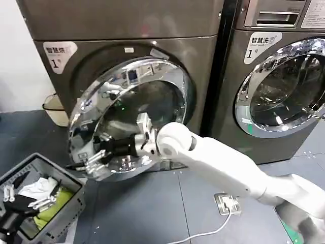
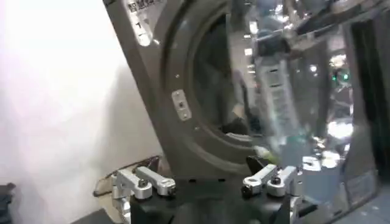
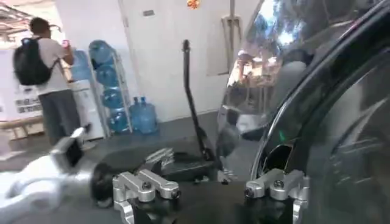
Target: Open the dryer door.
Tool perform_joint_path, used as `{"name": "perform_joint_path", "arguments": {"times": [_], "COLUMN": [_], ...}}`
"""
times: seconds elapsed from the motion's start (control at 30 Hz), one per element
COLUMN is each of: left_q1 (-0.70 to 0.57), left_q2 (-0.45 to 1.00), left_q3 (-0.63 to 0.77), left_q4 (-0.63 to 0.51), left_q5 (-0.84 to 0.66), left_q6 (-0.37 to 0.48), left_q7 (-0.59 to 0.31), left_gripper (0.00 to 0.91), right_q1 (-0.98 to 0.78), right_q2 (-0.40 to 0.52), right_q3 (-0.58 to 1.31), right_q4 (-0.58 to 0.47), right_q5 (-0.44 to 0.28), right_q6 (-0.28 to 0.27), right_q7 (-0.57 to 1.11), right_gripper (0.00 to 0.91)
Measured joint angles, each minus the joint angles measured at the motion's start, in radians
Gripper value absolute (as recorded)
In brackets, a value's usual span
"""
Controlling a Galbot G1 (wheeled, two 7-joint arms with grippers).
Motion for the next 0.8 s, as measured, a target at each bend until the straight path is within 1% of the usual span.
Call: {"name": "perform_joint_path", "arguments": {"times": [0.2,0.37,0.63,0.8], "left_q1": [-0.043,-0.086,-0.192,-0.268], "left_q2": [0.042,0.085,0.175,0.231], "left_q3": [0.004,0.03,0.115,0.187], "left_q4": [0.052,0.093,0.157,0.196], "left_q5": [-0.029,-0.074,-0.104,-0.126], "left_q6": [-0.02,-0.026,-0.023,-0.031], "left_q7": [-0.001,-0.003,0.0,0.02], "left_gripper": [0.907,0.907,0.907,0.907], "right_q1": [-0.022,-0.038,-0.085,-0.136], "right_q2": [-0.069,-0.127,-0.249,-0.346], "right_q3": [0.007,0.025,0.083,0.143], "right_q4": [0.058,0.113,0.233,0.322], "right_q5": [-0.002,-0.004,-0.004,0.021], "right_q6": [0.0,0.0,-0.01,-0.02], "right_q7": [-0.066,-0.09,-0.101,-0.102], "right_gripper": [0.907,0.907,0.907,0.907]}}
